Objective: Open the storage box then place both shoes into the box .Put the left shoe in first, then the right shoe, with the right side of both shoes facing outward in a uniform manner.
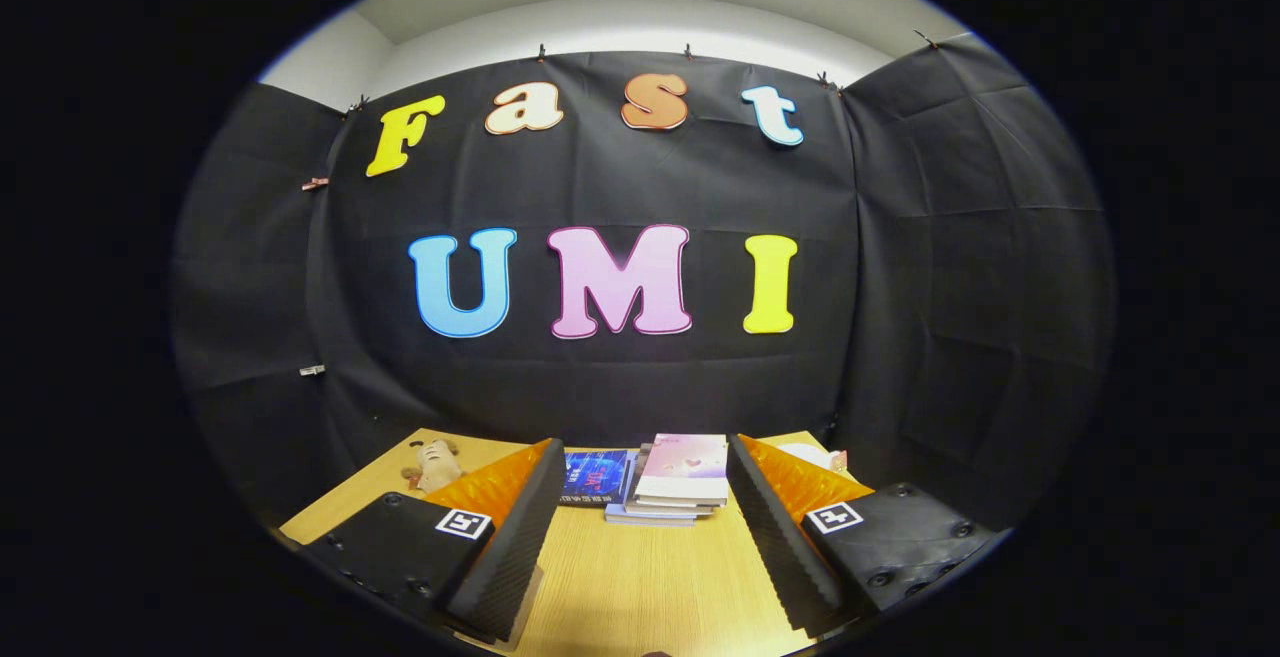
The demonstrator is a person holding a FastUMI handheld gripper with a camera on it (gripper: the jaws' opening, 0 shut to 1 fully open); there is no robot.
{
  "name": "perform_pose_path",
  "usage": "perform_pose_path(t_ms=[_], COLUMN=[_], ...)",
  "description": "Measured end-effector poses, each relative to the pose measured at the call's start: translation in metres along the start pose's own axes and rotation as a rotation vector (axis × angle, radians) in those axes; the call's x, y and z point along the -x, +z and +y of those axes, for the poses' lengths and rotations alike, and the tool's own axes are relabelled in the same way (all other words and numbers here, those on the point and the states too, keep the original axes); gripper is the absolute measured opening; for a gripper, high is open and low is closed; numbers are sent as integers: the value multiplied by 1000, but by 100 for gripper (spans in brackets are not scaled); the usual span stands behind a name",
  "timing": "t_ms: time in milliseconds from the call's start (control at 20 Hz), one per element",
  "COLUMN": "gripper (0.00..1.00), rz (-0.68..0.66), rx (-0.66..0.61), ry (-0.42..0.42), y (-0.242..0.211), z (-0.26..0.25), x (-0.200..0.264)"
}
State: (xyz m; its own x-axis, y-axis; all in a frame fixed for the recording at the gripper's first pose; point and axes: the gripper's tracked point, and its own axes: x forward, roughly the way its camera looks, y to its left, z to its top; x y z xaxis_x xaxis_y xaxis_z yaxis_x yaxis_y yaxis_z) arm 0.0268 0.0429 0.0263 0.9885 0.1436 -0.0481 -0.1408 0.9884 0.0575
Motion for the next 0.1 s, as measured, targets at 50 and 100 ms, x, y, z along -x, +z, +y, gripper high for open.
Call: perform_pose_path(t_ms=[50, 100], gripper=[98, 98], rz=[-2, -5], rx=[0, 0], ry=[-4, -8], y=[0, 1], z=[2, 3], x=[1, 2])
